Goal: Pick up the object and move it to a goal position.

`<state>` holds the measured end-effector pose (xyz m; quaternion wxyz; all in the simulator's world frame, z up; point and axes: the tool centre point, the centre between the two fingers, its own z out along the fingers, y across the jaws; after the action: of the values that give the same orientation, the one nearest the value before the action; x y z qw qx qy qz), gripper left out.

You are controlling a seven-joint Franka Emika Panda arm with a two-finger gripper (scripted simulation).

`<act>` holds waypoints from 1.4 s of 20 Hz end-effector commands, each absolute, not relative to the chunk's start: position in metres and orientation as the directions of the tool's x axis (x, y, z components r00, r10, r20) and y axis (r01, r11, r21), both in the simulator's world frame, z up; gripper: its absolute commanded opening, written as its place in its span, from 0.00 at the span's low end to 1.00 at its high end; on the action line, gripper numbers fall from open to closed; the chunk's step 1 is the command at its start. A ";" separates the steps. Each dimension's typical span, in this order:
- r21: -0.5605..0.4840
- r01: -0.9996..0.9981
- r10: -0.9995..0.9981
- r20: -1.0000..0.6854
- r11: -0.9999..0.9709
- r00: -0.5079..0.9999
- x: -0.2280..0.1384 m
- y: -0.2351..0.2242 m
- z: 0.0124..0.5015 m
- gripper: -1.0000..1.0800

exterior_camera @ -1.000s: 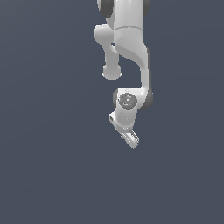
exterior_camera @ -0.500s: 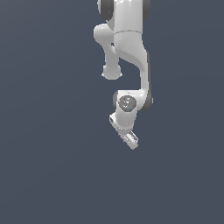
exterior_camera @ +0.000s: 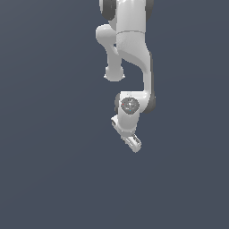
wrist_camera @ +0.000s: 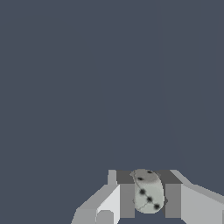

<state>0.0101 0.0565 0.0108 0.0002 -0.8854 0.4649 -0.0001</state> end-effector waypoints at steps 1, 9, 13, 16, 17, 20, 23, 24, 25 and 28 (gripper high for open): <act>-0.001 -0.824 -0.824 0.000 -0.567 0.567 0.009 0.053 0.014 0.00; -0.001 -0.824 -0.824 0.000 -0.567 0.567 -0.006 0.020 0.039 0.00; -0.001 -0.824 -0.824 -0.001 -0.567 0.567 -0.019 -0.010 0.061 0.00; -0.001 -0.824 -0.824 -0.001 -0.567 0.567 -0.032 -0.038 0.082 0.00; -0.002 -0.824 -0.824 -0.002 -0.567 0.567 -0.036 -0.048 0.090 0.00; -0.002 -0.824 -0.824 -0.003 -0.567 0.567 -0.049 -0.077 0.112 0.00; -0.002 -0.824 -0.824 -0.003 -0.567 0.567 -0.061 -0.106 0.135 0.00; -0.002 -0.824 -0.824 -0.003 -0.567 0.567 -0.065 -0.116 0.142 0.00; -0.002 -0.824 -0.824 -0.003 -0.567 0.567 -0.069 -0.125 0.149 0.00; -0.002 -0.824 -0.824 -0.003 -0.567 0.567 -0.081 -0.154 0.172 0.00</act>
<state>-0.0743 -0.1397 0.1604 0.0017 -0.8850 0.4657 0.0006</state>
